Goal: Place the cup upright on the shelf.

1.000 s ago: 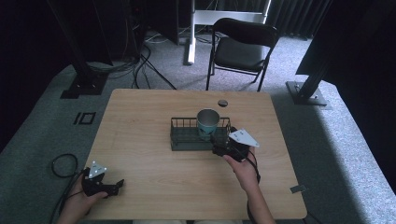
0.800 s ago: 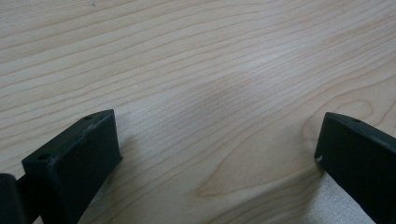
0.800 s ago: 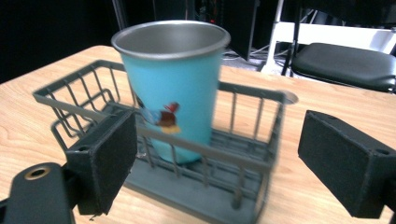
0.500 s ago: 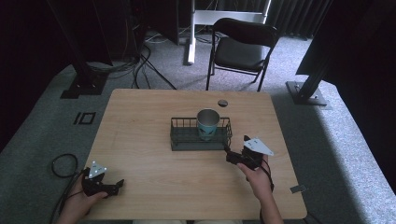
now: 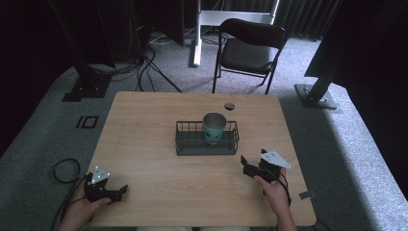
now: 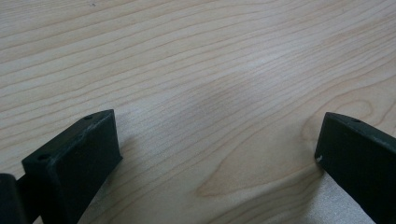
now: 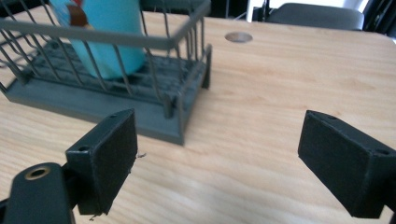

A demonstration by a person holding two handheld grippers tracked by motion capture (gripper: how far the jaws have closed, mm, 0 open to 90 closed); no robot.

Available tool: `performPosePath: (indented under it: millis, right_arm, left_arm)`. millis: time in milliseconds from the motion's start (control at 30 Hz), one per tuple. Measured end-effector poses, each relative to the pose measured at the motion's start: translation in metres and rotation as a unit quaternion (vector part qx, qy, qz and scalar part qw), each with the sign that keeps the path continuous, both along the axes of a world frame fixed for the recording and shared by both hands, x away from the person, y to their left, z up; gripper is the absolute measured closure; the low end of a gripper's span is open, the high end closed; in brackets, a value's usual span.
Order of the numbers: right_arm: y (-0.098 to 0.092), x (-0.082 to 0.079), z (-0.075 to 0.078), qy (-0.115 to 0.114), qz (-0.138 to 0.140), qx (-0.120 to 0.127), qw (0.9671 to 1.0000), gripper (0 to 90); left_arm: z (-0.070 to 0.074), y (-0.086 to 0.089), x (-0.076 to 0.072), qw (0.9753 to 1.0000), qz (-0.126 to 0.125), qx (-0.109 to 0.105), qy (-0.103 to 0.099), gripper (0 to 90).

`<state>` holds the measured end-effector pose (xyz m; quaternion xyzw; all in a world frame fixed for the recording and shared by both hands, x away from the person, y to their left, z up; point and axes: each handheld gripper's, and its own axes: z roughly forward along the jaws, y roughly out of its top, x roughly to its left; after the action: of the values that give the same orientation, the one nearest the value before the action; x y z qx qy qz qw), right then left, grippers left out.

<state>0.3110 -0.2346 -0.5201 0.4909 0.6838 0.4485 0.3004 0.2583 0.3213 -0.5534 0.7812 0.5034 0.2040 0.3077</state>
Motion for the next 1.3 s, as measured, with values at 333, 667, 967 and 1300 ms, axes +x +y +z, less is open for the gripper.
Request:
performPosePath:
  millis: [333, 667, 967, 1300]
  right_arm:
    - [-0.017, -0.007, -0.013, 0.029, -0.01, -0.002, 0.9995, 11.8]
    - [-0.034, -0.01, -0.023, 0.072, -0.014, -0.018, 0.9972, 11.8]
    - [-0.049, -0.013, -0.026, 0.094, 0.025, -0.022, 0.995, 11.8]
    - [-0.062, -0.019, -0.032, 0.11, 0.051, -0.024, 0.9923, 11.9]
  left_arm:
    - [0.0, 0.0, 0.0, 1.0, 0.0, 0.0, 0.0, 0.3]
    - [0.0, 0.0, 0.0, 1.0, 0.0, 0.0, 0.0, 0.3]
    - [0.0, 0.0, 0.0, 1.0, 0.0, 0.0, 0.0, 0.3]
    - [0.0, 0.0, 0.0, 1.0, 0.0, 0.0, 0.0, 0.3]
